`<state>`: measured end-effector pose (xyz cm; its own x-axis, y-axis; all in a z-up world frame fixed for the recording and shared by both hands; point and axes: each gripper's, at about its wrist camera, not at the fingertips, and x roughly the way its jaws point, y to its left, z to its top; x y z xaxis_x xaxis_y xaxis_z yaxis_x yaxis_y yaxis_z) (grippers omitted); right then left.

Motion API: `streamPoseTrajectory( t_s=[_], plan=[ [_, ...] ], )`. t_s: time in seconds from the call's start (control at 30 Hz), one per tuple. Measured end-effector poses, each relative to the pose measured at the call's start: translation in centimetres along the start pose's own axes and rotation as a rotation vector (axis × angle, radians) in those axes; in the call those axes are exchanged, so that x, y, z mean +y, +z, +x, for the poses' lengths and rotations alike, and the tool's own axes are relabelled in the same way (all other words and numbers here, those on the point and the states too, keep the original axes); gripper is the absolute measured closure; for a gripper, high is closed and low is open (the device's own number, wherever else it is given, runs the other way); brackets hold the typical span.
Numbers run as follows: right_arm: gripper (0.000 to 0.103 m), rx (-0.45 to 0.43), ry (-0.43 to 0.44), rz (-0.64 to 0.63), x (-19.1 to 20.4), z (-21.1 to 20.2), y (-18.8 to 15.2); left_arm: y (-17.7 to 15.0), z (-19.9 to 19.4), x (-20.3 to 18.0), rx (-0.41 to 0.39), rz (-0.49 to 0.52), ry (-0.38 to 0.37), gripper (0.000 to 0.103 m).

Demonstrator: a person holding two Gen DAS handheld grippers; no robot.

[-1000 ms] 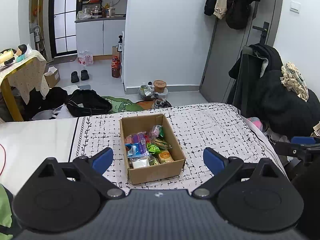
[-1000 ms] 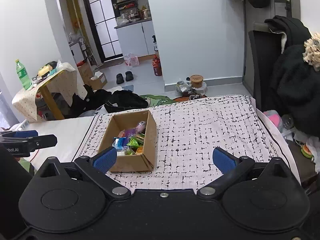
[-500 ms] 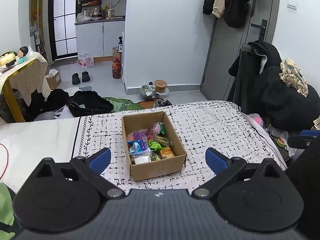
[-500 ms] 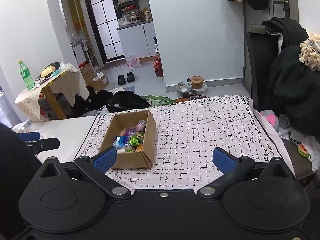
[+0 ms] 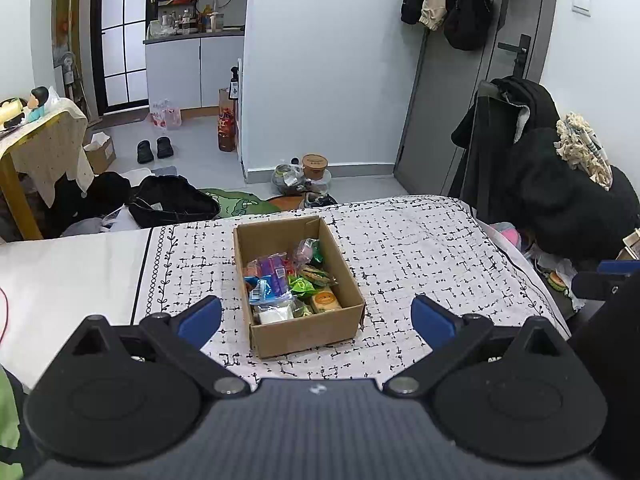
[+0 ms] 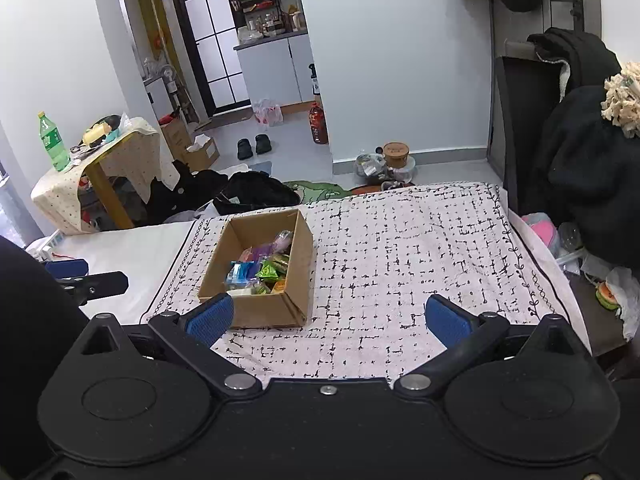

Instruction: Organize snacks

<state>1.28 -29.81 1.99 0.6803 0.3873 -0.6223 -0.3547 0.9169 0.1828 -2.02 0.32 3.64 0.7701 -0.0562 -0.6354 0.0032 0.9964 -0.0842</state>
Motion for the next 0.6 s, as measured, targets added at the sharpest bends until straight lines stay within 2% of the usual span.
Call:
streamPoseTrajectory(
  t_s=[0.6],
  plan=[
    [0.0, 0.005, -0.005, -0.03, 0.14, 0.0, 0.3, 0.05, 0.3, -0.42, 0.008, 0.003, -0.001, 0.002]
  ],
)
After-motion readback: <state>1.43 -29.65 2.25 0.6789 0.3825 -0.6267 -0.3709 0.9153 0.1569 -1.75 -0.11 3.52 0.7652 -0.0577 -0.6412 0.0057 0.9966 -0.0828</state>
